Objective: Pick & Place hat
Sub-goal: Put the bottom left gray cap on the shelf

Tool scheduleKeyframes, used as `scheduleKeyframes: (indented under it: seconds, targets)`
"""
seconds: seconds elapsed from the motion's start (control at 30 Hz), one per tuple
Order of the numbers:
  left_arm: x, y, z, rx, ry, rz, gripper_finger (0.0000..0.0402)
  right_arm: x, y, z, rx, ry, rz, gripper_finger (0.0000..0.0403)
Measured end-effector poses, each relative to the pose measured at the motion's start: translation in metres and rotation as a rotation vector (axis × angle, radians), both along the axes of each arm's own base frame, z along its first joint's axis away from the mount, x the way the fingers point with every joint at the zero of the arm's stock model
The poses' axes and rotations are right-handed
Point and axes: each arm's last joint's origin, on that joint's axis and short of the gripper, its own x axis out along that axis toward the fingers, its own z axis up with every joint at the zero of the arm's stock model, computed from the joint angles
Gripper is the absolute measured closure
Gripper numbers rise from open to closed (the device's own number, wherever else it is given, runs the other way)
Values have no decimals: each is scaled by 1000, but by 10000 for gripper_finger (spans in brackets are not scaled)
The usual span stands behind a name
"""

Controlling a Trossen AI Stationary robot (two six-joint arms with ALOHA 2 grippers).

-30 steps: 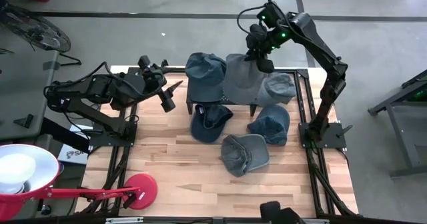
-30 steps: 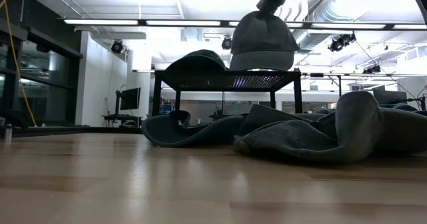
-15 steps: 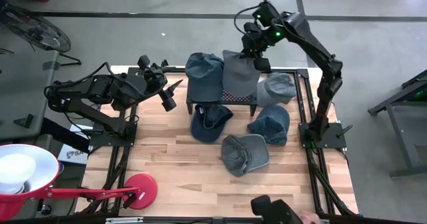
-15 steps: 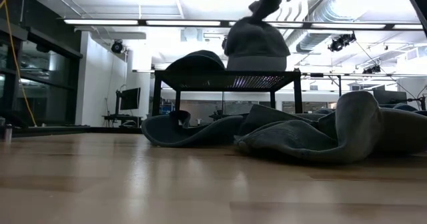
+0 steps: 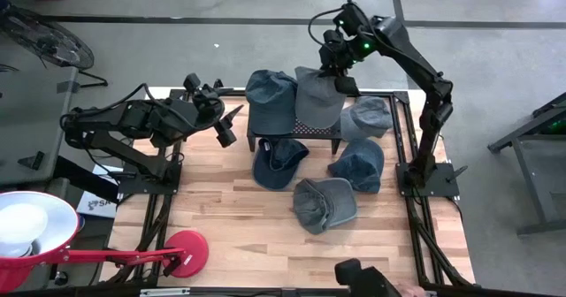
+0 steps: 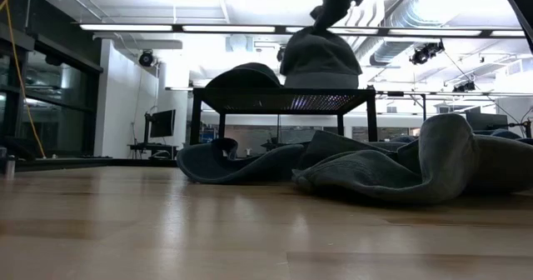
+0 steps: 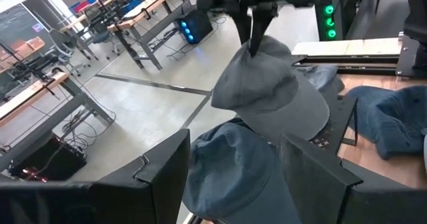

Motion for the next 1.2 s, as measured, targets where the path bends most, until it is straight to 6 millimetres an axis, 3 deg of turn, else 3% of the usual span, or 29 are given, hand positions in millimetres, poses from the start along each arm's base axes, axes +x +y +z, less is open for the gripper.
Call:
scheduleKeyframes:
  seconds: [0.27, 0.63, 0.97, 1.2]
  targets:
    - [0, 0, 0, 0, 2, 0, 181, -7, 24, 18, 18, -52, 24, 381]
    - [0, 0, 0, -2, 1, -4, 181, -2, 62, 29, 27, -57, 109, 381]
    - [0, 0, 0, -2, 1, -6, 181, -3, 63, 30, 14, -56, 102, 381]
    - [0, 0, 0, -2, 0, -5, 181, 3, 52, 21, -1, -24, 80, 381]
